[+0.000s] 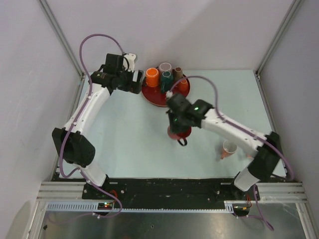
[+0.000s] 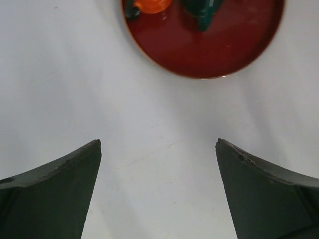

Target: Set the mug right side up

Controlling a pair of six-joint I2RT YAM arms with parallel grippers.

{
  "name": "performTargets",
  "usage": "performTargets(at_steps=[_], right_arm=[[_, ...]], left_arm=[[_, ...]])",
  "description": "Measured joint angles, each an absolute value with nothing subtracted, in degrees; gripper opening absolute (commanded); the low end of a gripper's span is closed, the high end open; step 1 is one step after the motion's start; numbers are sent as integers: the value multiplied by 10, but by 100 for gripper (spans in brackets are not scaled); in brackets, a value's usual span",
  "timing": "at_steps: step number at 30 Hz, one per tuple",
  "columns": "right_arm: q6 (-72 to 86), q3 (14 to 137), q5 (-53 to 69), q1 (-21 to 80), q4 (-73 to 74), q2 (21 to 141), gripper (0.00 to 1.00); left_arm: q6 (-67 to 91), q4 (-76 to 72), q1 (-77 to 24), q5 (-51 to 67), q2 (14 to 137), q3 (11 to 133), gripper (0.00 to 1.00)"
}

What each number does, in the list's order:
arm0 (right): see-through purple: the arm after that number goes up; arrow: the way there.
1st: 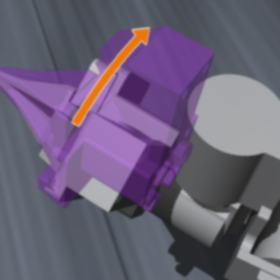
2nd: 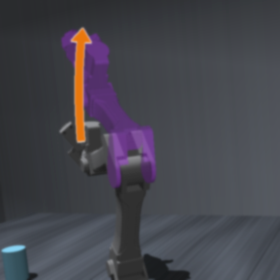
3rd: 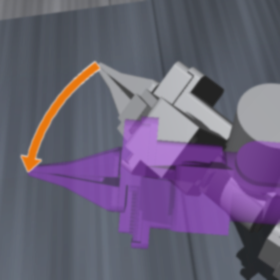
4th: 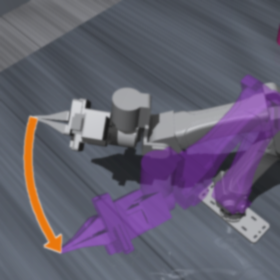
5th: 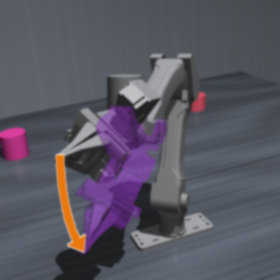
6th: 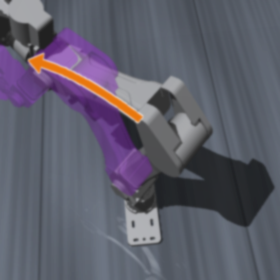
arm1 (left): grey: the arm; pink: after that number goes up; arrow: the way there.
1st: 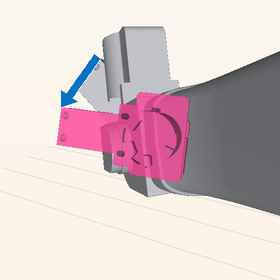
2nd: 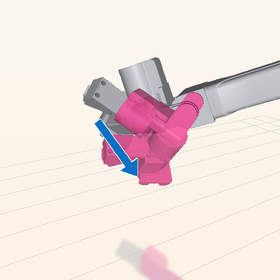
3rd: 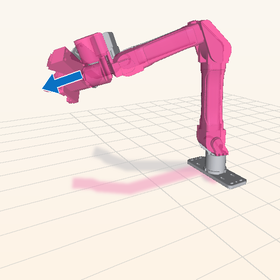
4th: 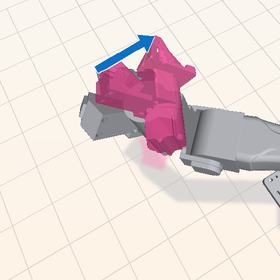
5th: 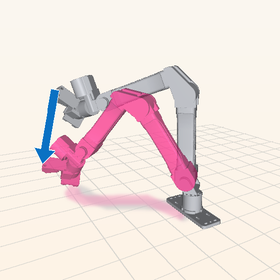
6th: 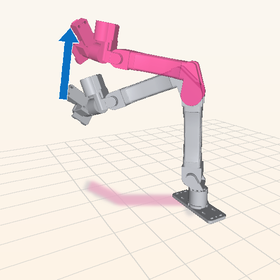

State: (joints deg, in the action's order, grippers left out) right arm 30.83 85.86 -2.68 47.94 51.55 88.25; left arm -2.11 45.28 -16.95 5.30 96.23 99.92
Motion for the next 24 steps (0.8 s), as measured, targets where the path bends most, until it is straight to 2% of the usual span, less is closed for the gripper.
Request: performTargets(at_steps=[5, 17, 22, 24], right_arm=[[313, 848, -41, 536, 590, 962, 0], [347, 728, -42, 501, 569, 964, 0], [356, 709, -40, 494, 552, 964, 25], [355, 709, -41, 489, 546, 964, 30]], left_arm=[[-37, 454, -158, 12, 959, 985, 100], [-45, 455, -157, 10, 959, 981, 100], [-46, 454, -157, 10, 959, 981, 100], [-51, 454, -157, 12, 964, 984, 98]])
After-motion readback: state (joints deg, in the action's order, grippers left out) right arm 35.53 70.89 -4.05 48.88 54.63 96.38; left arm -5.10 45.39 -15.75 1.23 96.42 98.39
